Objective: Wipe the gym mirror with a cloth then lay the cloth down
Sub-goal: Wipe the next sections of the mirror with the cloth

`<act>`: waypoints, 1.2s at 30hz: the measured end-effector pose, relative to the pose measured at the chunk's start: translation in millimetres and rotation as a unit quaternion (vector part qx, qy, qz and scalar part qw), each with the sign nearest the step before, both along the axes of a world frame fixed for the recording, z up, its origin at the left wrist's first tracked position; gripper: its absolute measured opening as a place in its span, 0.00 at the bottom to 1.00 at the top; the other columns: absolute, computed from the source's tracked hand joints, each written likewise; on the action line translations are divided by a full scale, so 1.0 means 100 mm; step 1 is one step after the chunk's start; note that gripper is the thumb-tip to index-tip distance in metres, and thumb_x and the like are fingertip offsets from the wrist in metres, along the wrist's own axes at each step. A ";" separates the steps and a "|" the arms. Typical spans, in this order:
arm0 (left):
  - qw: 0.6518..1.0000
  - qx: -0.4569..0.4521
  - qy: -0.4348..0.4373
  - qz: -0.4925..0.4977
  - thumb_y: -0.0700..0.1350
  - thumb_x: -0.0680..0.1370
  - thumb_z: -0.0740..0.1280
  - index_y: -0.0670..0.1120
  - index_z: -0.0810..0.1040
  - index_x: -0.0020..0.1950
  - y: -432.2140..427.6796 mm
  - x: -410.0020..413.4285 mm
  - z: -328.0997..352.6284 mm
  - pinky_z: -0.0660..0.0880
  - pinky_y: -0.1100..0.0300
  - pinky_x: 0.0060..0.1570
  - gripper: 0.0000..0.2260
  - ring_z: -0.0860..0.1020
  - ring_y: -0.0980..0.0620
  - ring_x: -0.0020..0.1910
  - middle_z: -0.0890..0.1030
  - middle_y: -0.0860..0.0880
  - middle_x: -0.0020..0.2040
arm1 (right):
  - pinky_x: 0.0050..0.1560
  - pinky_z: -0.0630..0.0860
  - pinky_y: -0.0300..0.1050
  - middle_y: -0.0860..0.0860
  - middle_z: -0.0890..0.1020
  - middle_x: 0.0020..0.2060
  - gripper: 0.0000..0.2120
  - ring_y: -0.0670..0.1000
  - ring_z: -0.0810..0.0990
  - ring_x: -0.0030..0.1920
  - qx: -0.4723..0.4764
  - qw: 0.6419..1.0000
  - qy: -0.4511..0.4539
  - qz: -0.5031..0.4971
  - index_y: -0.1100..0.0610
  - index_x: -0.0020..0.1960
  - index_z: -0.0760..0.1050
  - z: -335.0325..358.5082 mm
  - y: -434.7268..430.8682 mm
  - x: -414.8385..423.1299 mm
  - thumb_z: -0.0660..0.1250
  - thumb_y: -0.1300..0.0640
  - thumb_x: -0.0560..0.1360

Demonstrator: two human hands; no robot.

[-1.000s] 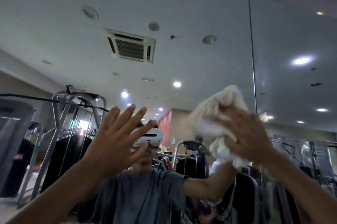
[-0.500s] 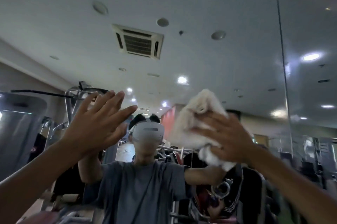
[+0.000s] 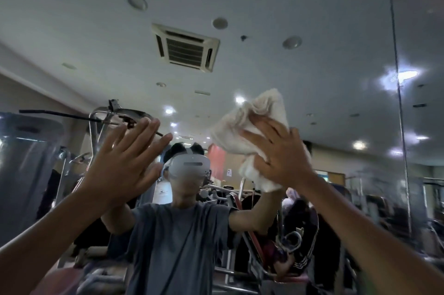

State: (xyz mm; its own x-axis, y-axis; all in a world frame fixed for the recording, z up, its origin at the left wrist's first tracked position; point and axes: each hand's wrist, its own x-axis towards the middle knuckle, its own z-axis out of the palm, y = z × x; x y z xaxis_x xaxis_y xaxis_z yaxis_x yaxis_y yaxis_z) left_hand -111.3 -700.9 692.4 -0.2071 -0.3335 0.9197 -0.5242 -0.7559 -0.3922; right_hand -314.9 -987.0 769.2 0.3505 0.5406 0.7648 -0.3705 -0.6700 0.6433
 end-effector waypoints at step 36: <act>0.998 -0.038 0.024 -0.037 0.57 0.85 0.46 0.47 0.65 0.79 -0.11 0.09 -0.17 0.52 0.42 0.78 0.27 0.56 0.44 0.81 0.59 0.43 0.81 | 0.51 0.69 0.57 0.55 0.77 0.56 0.19 0.61 0.76 0.53 0.039 0.995 -0.073 0.054 0.46 0.57 0.71 0.37 -0.12 -0.02 0.59 0.47 0.68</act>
